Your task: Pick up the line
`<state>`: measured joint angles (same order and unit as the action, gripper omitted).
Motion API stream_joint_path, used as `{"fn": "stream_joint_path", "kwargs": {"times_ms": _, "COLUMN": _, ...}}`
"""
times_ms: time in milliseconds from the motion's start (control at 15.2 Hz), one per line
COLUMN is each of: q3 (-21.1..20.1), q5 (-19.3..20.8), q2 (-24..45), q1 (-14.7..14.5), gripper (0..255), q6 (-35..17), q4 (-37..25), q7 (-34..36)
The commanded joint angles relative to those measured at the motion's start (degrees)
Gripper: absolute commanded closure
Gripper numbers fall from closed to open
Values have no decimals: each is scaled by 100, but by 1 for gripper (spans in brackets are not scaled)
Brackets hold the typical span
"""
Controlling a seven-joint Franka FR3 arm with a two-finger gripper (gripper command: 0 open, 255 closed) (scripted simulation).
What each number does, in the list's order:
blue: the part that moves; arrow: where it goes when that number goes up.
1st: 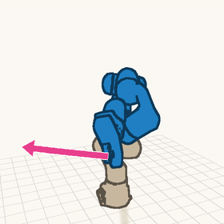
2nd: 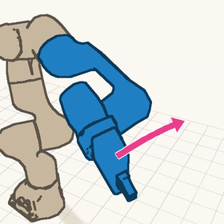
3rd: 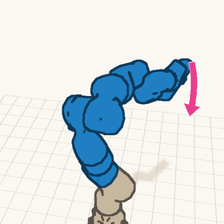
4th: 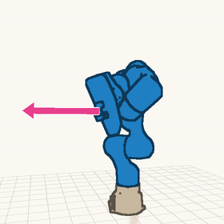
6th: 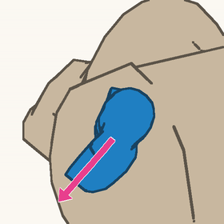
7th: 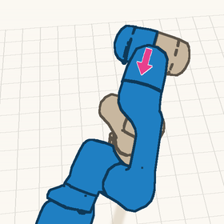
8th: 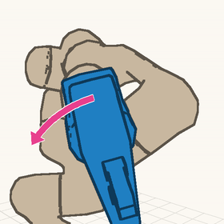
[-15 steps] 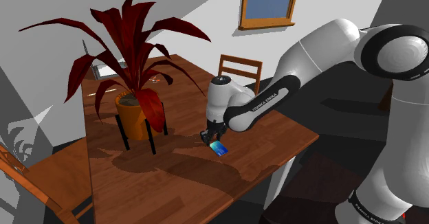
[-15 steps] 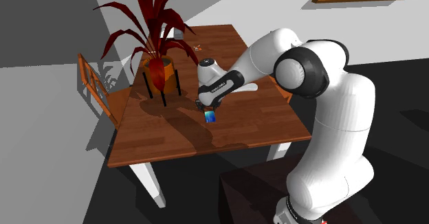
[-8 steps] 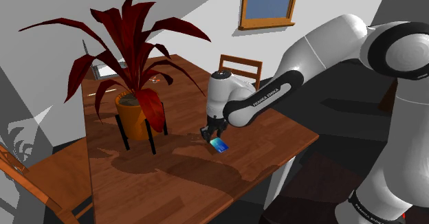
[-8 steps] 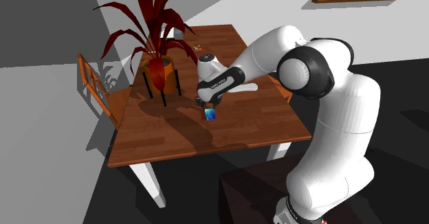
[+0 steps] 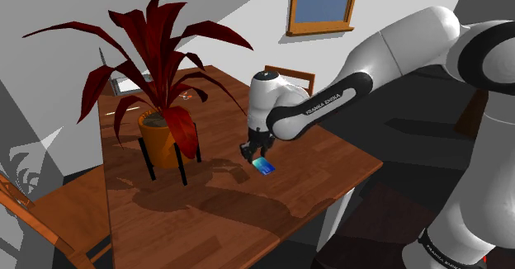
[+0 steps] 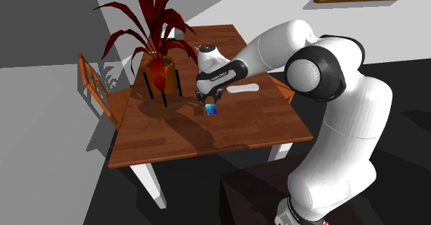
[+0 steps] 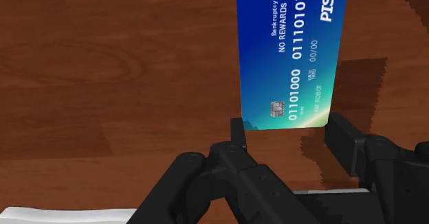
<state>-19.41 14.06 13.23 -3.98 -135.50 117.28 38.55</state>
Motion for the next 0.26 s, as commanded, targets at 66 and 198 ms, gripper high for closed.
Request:
{"fn": "stream_joint_path", "kwargs": {"times_ms": 66, "q3": -33, "q5": -104, "q2": -152, "q1": 21, "gripper": 255, "q6": 192, "q4": -52, "q7": -80}}
{"fn": "stream_joint_path", "kwargs": {"times_ms": 198, "q3": -34, "q5": -109, "q2": -159, "q1": 22, "gripper": 255, "q6": 201, "q4": -56, "q7": -84}}
